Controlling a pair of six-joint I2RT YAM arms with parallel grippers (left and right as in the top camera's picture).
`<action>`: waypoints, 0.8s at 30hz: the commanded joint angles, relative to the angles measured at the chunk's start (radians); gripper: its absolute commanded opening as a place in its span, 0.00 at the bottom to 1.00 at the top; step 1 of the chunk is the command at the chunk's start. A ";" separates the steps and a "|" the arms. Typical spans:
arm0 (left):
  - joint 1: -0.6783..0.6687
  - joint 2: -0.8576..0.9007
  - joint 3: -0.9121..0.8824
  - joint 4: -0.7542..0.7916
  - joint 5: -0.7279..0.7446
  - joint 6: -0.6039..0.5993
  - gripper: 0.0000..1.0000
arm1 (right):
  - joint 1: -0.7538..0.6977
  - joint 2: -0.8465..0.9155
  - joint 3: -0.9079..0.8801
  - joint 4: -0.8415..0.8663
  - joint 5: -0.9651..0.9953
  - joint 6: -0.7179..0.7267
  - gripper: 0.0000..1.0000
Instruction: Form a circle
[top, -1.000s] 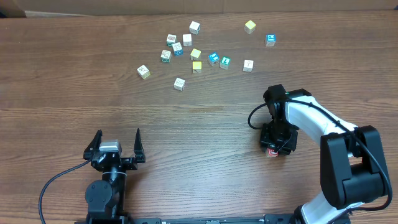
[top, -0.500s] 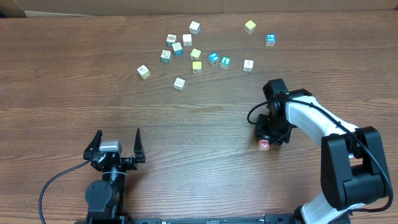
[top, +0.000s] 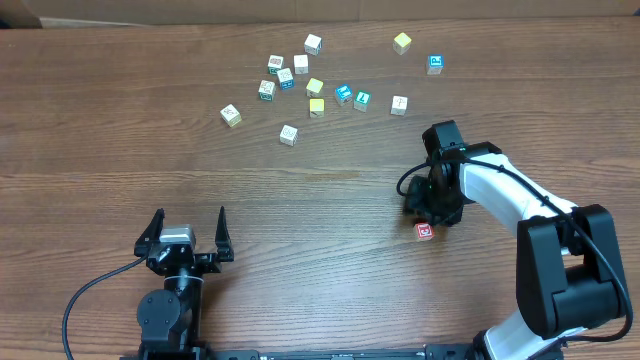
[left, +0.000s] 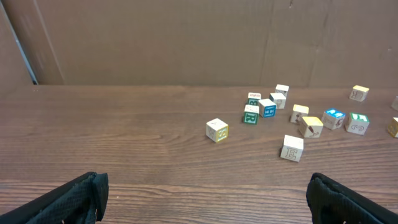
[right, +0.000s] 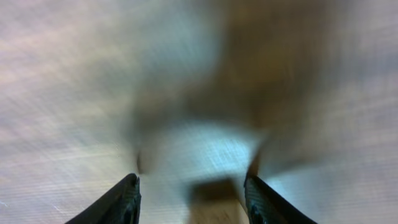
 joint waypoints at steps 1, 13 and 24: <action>-0.006 -0.010 -0.003 0.003 0.006 0.018 1.00 | -0.003 0.009 -0.008 -0.054 0.010 -0.061 0.53; -0.006 -0.010 -0.003 0.003 0.006 0.018 1.00 | -0.002 0.009 -0.008 -0.103 -0.040 0.002 0.33; -0.006 -0.010 -0.003 0.003 0.006 0.018 1.00 | 0.001 0.009 -0.008 0.035 -0.257 0.162 0.29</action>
